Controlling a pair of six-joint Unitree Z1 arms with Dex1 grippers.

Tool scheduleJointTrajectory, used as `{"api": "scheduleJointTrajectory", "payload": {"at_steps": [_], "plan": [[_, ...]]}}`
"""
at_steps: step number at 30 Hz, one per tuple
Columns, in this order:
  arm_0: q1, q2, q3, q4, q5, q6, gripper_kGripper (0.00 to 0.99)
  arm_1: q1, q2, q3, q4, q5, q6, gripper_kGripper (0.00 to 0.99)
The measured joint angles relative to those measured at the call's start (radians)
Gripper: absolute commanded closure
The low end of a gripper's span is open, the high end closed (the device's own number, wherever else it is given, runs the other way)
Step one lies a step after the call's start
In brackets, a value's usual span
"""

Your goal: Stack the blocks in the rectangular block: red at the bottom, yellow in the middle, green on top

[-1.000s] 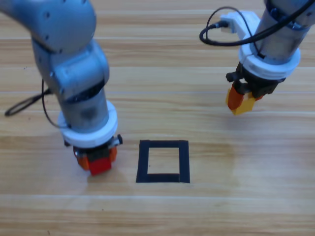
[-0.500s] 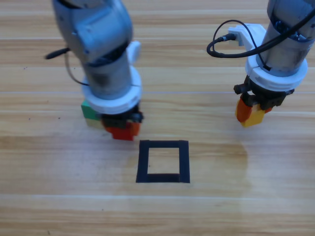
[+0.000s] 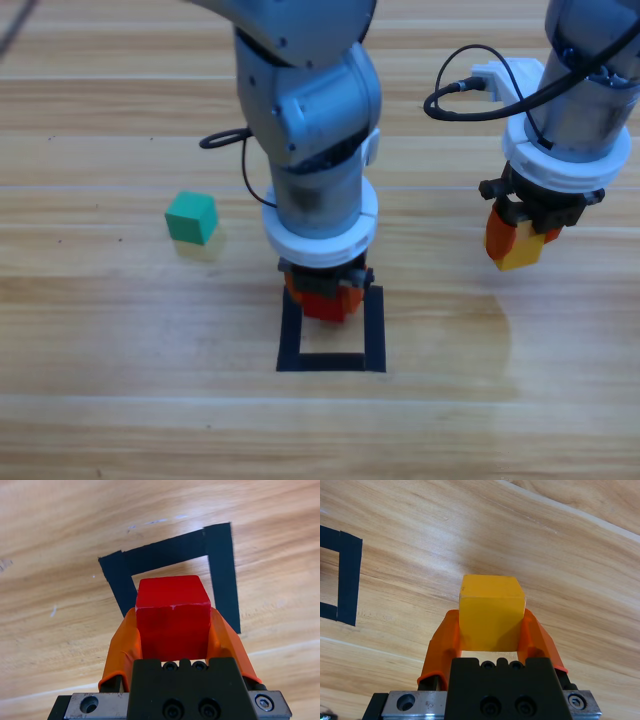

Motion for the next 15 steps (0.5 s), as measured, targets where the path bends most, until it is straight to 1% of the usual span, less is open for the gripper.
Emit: {"api": "scheduleJointTrajectory", "payload": {"at_steps": [4, 6, 15], "plan": [[0.0, 0.029, -0.02, 0.025, 0.011, -0.134, 0.909, 0.0, 0.0, 0.0, 0.0, 0.0, 0.002, 0.99], [0.0, 0.033, -0.024, 0.031, 0.014, -0.174, 0.909, 0.0, 0.0, 0.0, 0.0, 0.001, 0.002, 0.99], [-0.001, 0.036, -0.06, 0.056, 0.015, -0.258, 0.909, 0.0, 0.0, -0.001, 0.0, 0.007, 0.002, 0.99]]}}
